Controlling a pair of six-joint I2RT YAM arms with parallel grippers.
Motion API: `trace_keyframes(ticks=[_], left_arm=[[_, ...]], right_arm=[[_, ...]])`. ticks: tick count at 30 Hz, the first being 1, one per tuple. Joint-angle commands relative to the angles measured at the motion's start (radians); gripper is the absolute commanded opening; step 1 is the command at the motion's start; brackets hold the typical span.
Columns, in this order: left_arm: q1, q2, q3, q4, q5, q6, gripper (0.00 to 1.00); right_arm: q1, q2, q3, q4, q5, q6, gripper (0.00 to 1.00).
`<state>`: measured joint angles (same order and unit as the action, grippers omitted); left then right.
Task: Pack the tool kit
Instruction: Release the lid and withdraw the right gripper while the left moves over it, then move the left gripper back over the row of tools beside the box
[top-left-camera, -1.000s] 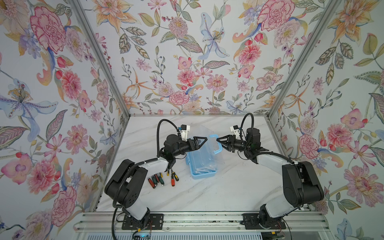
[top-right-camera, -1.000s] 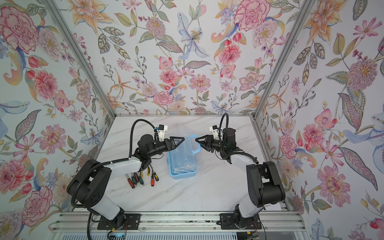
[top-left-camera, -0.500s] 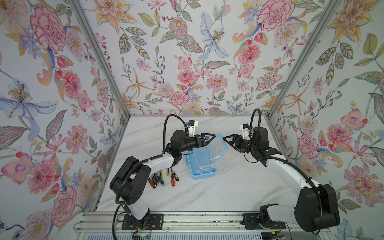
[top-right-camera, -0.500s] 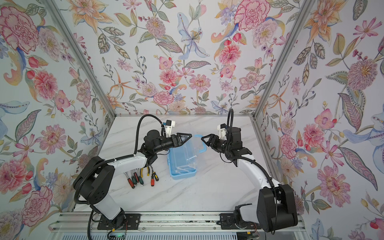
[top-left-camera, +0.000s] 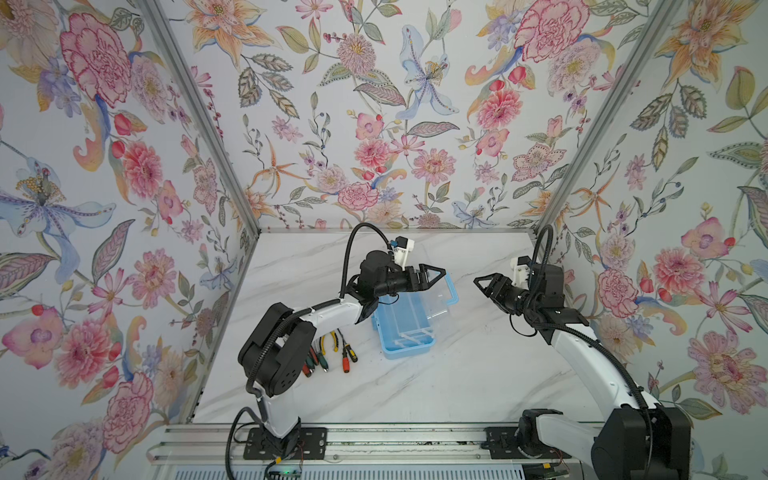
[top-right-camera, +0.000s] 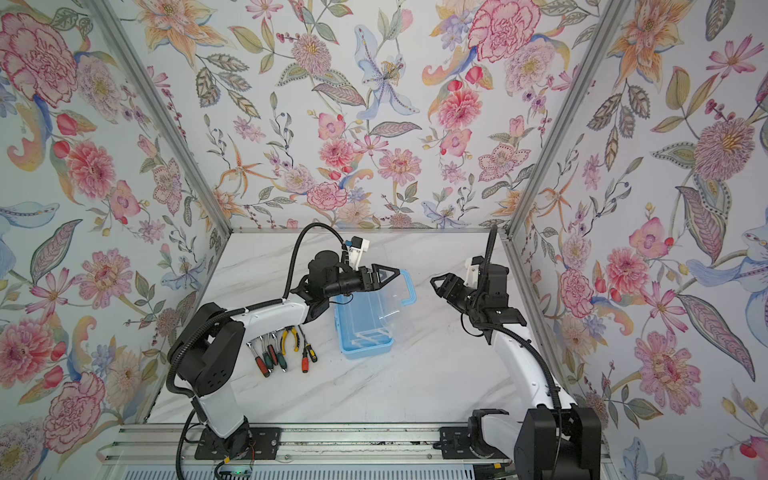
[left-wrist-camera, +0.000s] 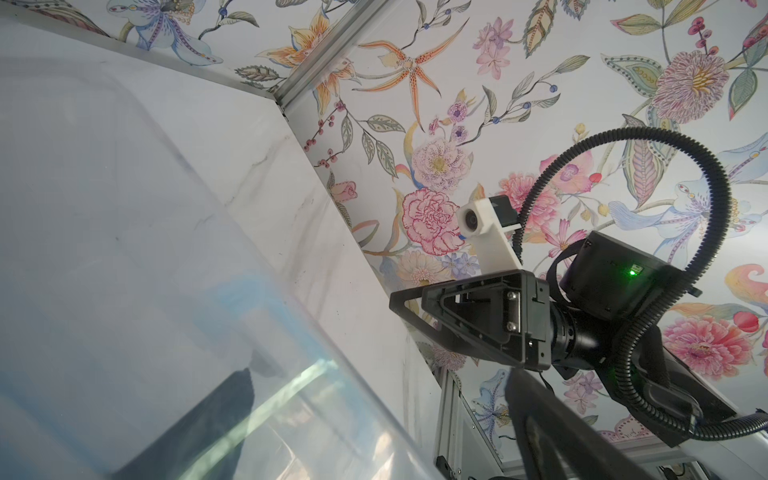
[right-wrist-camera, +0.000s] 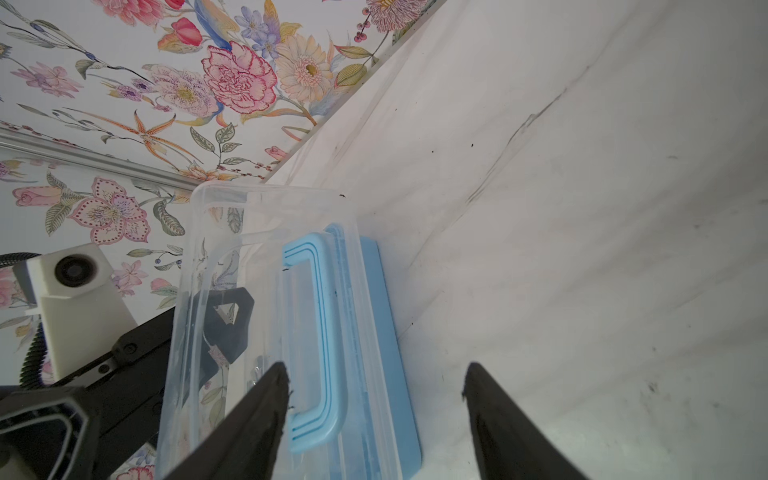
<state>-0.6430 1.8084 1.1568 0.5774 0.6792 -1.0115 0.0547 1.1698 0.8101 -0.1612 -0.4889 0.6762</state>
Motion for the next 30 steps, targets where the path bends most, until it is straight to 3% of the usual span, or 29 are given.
trace_keyframes(ticks=[1,5,10,13,22,30], left_arm=[[-0.008,-0.003,0.083,-0.100,-0.021,0.085,0.99],[-0.010,0.076,0.170,-0.119,-0.021,0.083,0.99],[-0.032,0.193,0.288,-0.132,0.012,0.074,0.99],[-0.030,0.194,0.288,-0.145,0.015,0.085,0.99],[0.029,0.013,0.141,-0.245,-0.062,0.180,0.99],[0.112,-0.207,-0.002,-0.389,-0.182,0.293,0.99]], right_arm=[[0.006,0.009,0.017,-0.025,-0.002,-0.032,0.69],[0.021,0.007,0.032,-0.028,0.015,-0.041,0.77],[0.034,-0.007,0.029,-0.041,0.024,-0.052,0.80],[0.031,-0.030,0.029,-0.064,0.048,-0.060,0.84],[0.052,-0.052,0.066,-0.107,0.112,-0.092,0.85],[0.223,-0.035,0.134,-0.164,0.288,-0.173,0.81]])
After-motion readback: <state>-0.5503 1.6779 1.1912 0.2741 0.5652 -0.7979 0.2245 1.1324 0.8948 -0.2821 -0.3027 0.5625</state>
